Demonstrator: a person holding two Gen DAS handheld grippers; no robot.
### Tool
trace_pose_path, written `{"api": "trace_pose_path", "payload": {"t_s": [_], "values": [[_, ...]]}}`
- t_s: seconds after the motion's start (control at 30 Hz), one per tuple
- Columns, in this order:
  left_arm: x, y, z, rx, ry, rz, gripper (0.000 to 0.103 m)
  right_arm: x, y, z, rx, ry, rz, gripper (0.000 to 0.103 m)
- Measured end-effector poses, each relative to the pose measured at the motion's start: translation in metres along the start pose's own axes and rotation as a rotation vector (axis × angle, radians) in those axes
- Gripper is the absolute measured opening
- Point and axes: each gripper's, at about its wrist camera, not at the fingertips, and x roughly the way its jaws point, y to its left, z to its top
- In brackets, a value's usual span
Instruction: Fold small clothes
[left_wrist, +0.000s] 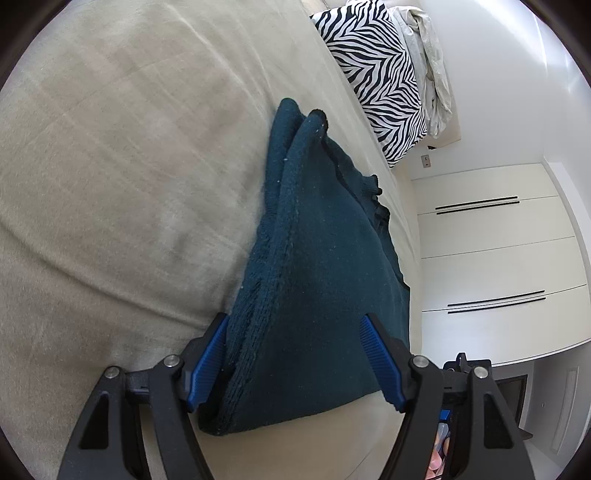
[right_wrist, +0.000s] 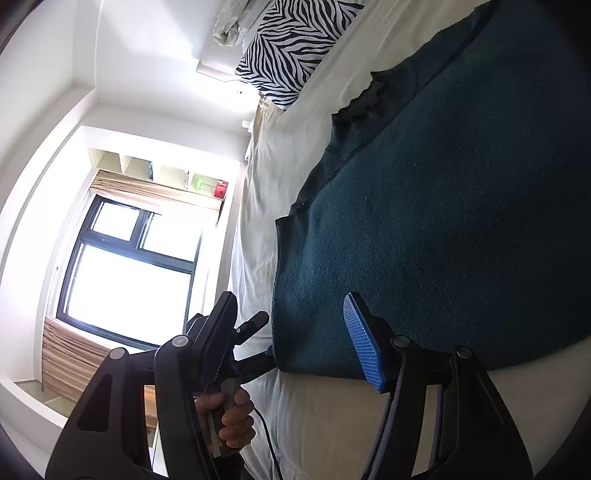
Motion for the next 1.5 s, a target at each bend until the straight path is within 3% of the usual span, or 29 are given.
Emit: {"api": "trace_pose_path", "payload": {"t_s": [0.1,0.27,0.53,0.67,0.9,0.97,1.23,1.4,1.5], "values": [[0.002,0.001,0.000,-0.024,0.014,-0.075,0.073,0.028,0.019,0.006,-0.028,0.041,-0.002,0.060],[0.003,0.007,0.000,-0.021,0.011,-0.091,0.068,0.067,0.036,0.012,-0.051,0.095,0.002,0.060],[0.009,0.024,0.013,-0.101,0.042,-0.187,0.043,0.136,0.047,0.028,-0.043,0.173,-0.025,0.060],[0.013,0.028,0.015,-0.098,0.044,-0.157,0.013,0.152,0.051,0.035,-0.055,0.191,-0.031,0.060],[0.007,0.032,0.010,-0.113,0.002,-0.185,0.013,0.181,0.030,0.051,-0.004,0.245,-0.083,0.060],[0.005,0.027,0.008,-0.104,-0.004,-0.187,0.013,0.189,0.011,0.054,0.034,0.261,-0.056,0.058],[0.003,-0.040,0.006,0.029,-0.016,-0.177,0.012,0.162,-0.005,0.073,0.111,0.216,0.074,0.059],[0.032,-0.107,-0.004,0.147,0.014,-0.176,0.012,0.094,-0.030,0.105,0.164,0.126,0.150,0.065],[0.072,-0.140,-0.016,0.205,0.061,-0.165,0.012,0.047,-0.054,0.124,0.226,0.059,0.211,0.076]]}}
